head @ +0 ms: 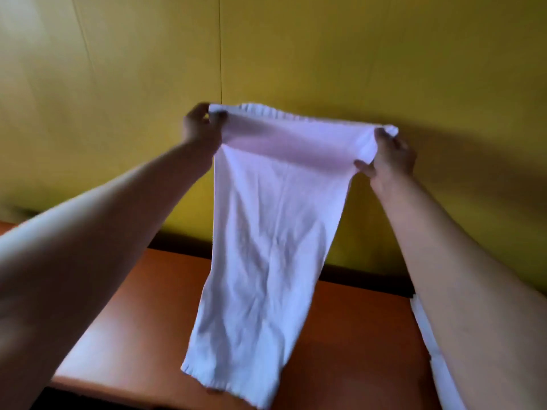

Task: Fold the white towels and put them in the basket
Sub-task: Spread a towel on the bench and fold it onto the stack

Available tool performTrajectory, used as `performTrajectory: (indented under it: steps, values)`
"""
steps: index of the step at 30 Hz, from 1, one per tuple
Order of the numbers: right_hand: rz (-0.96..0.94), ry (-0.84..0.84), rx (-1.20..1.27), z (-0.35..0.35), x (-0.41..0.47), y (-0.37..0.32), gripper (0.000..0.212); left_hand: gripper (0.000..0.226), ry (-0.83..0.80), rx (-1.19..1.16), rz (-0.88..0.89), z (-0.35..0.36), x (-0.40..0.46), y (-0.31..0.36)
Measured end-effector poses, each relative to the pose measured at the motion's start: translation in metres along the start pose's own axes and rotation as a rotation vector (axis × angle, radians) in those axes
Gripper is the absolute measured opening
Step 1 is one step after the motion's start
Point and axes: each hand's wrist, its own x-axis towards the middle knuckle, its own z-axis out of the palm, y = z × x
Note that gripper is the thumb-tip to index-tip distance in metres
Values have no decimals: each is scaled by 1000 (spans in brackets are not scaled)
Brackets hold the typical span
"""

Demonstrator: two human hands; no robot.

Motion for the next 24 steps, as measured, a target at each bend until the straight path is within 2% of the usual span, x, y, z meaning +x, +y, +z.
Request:
performTrajectory:
  steps: [3, 7, 10, 15, 20, 23, 24]
  values:
    - [-140, -82, 48, 4, 2, -47, 8, 11, -23, -89, 146, 2, 9, 63]
    - [-253, -190, 151, -3, -5, -96, 21, 13, -94, -215, 255, -1, 5, 115]
    - [-291, -223, 196, -15, -21, -114, 18, 8, -154, -257, 321, -10, -11, 129]
    - [-264, -203, 192, -54, -63, -91, 2, 5, -203, -303, 276, -35, -65, 107]
    - [-371, -128, 103, -109, -115, -38, 6, 12, -222, -233, 191, -64, -145, 54]
    - [-350, -149, 71, -147, -146, 2, 5, 8, -222, -106, 195, -89, -195, 14]
    - [-323, -159, 63, -162, -157, 18, 13, 7, -239, -98, 171, -98, -212, -1]
